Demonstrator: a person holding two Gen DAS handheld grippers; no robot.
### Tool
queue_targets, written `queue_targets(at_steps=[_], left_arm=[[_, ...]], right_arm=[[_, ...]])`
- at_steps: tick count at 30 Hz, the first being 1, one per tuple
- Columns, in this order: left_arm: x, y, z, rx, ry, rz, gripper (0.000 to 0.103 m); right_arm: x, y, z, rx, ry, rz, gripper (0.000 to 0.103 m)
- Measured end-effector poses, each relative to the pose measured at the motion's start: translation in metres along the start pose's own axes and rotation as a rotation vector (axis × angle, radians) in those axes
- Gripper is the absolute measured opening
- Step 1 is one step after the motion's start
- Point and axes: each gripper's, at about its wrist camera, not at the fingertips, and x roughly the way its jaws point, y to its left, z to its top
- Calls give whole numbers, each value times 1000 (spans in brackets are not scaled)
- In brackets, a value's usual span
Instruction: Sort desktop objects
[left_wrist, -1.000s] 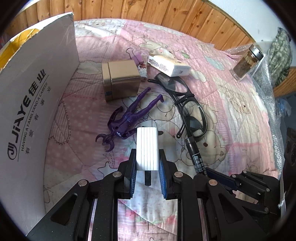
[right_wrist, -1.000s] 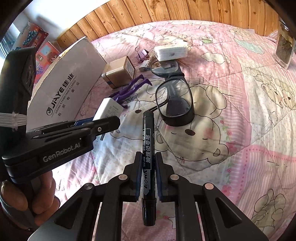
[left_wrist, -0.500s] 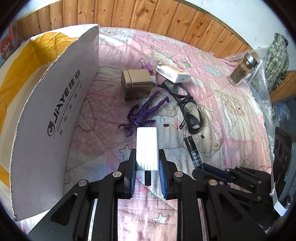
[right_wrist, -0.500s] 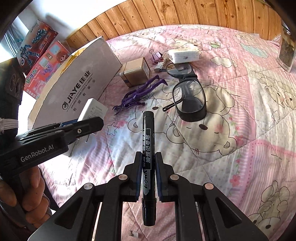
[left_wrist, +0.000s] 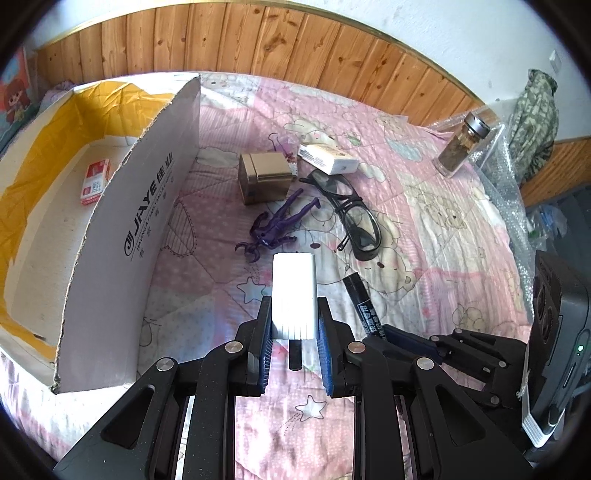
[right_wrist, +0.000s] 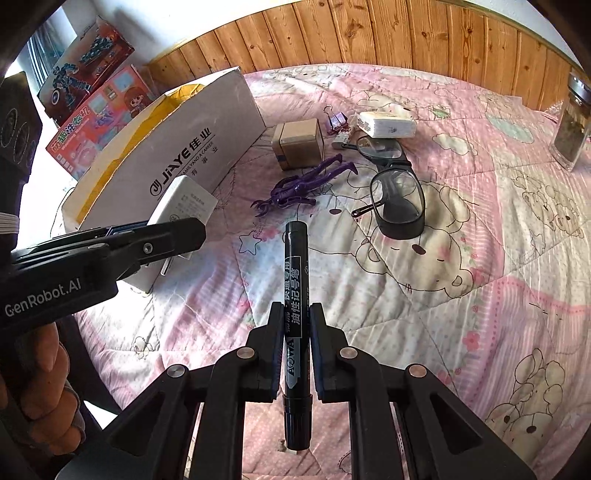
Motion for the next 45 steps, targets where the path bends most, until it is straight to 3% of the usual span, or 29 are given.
queue_targets(at_steps=[19,45], left_arm=[[-33,22,-3,-42,-56,-36,22],[-66,75,9,-144,-124,-7,22]], right_arm=[[-15,48,-7,-14,-29,21,15],[-34,108,20,-91,-76,45,15]])
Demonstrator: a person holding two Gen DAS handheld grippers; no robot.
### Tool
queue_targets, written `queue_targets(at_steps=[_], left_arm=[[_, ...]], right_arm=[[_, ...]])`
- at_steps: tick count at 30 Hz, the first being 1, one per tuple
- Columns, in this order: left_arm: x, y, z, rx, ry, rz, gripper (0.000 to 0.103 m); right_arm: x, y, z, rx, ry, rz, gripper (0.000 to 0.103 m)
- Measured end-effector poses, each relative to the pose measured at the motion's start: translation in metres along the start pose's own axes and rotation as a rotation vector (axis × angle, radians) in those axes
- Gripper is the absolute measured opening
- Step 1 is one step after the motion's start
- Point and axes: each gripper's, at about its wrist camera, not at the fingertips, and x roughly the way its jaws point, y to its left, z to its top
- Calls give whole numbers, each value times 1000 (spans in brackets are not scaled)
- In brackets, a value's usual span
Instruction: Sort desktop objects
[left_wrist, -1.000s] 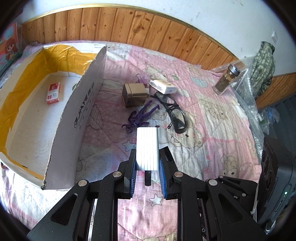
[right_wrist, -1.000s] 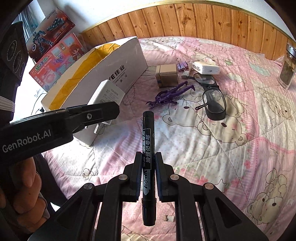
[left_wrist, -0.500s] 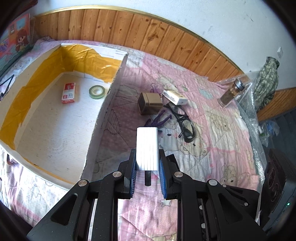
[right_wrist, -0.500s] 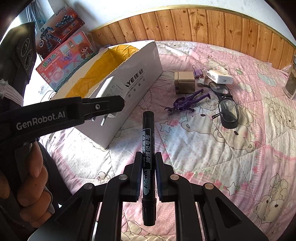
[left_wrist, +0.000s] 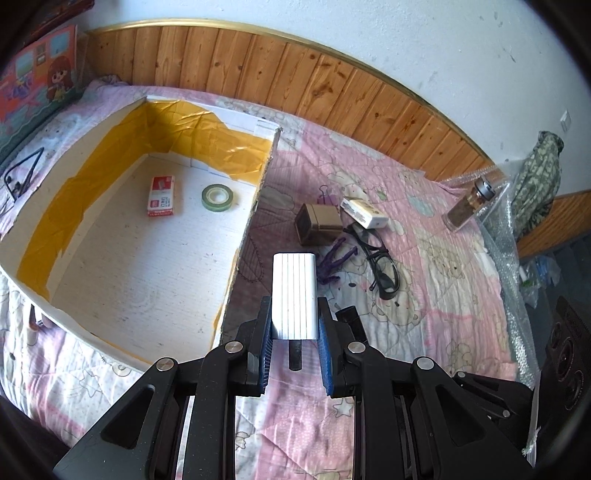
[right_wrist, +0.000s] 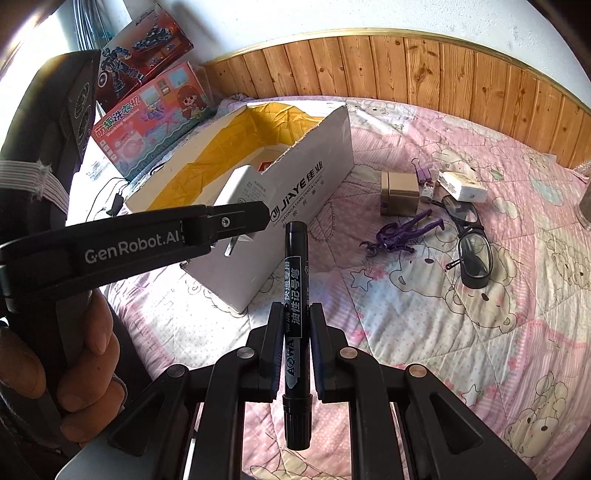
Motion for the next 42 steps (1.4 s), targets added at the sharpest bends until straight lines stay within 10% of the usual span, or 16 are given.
queue_targets(at_steps=[42], left_arm=[[-34,81,34,-82,-73,77,22]], right_arm=[[17,78,80,-147,-24,35,15]])
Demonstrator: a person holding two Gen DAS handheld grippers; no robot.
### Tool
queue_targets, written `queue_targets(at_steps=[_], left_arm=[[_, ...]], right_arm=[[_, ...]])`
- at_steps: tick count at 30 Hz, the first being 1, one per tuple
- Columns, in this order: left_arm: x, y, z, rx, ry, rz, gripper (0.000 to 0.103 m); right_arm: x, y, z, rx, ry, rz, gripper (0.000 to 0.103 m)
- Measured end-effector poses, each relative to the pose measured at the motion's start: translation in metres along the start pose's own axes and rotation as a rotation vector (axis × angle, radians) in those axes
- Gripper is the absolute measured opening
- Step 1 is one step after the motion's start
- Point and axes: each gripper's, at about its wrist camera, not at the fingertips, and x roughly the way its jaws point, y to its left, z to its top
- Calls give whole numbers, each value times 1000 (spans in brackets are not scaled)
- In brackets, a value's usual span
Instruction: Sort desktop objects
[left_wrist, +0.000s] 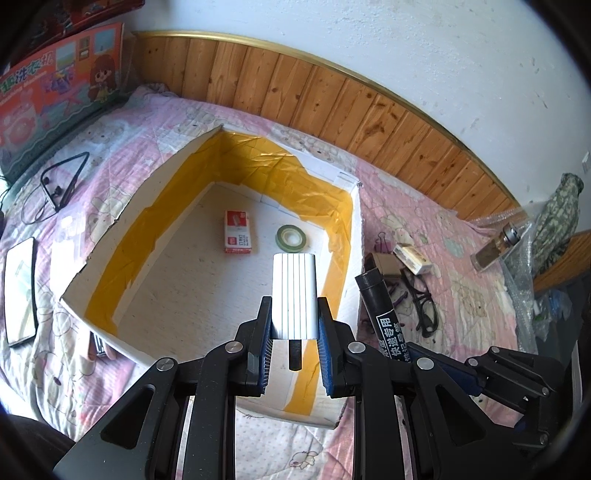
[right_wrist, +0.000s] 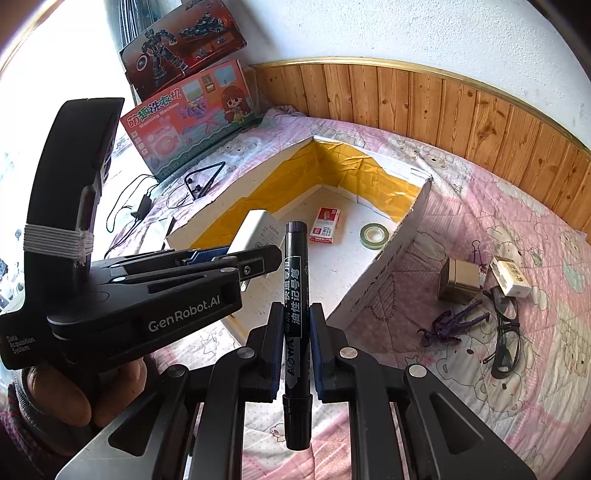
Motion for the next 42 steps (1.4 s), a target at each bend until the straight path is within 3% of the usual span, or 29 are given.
queue_targets(at_steps=[19,42], left_arm=[[6,30,24,-29,8,30,22],[54,50,67,-8,107,91,22]], right_arm=[[25,6,34,-9,14,16,15],[76,-10,69,10,76,-13,15]])
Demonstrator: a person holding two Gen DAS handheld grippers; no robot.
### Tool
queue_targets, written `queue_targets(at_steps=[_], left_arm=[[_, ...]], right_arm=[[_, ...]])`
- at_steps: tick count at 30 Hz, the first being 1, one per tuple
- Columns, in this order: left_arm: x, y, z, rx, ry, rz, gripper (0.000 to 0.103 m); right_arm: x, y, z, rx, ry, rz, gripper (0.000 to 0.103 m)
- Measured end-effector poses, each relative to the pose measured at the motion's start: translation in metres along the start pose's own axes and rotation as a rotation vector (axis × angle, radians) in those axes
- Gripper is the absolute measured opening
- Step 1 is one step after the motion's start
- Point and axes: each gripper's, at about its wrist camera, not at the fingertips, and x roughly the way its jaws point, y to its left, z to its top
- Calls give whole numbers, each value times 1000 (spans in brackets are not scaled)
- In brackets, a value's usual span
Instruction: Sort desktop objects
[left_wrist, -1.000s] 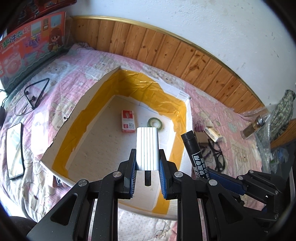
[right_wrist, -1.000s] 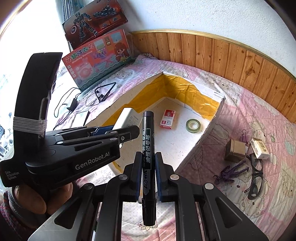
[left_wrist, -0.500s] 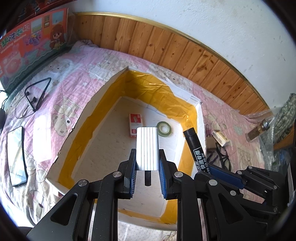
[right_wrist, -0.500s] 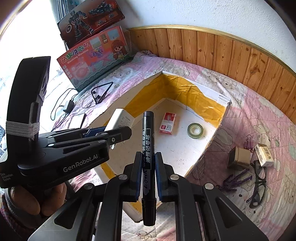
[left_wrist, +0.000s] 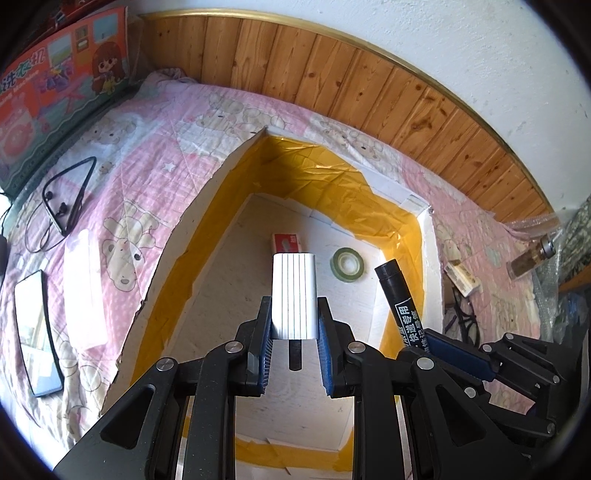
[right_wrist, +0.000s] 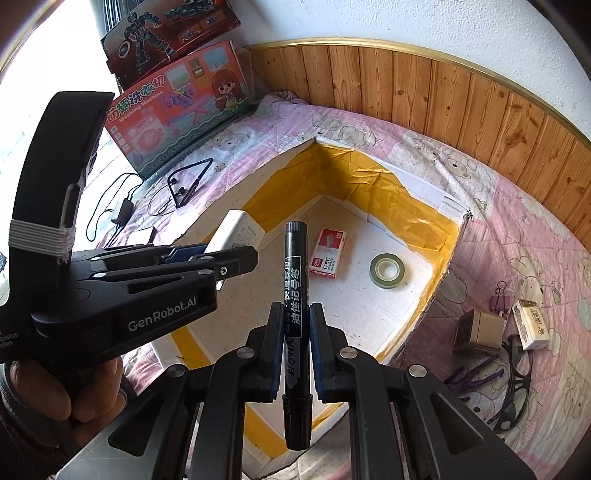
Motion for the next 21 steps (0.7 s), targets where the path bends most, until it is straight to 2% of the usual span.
queue_targets(at_steps=[12,21], left_arm=[[45,17,26,-30,105,6,22],[73,29,30,-45,177,-3,22]], right_arm=[[32,-14,20,37,51,-20,15],[63,-23,32,61,111,-50,15]])
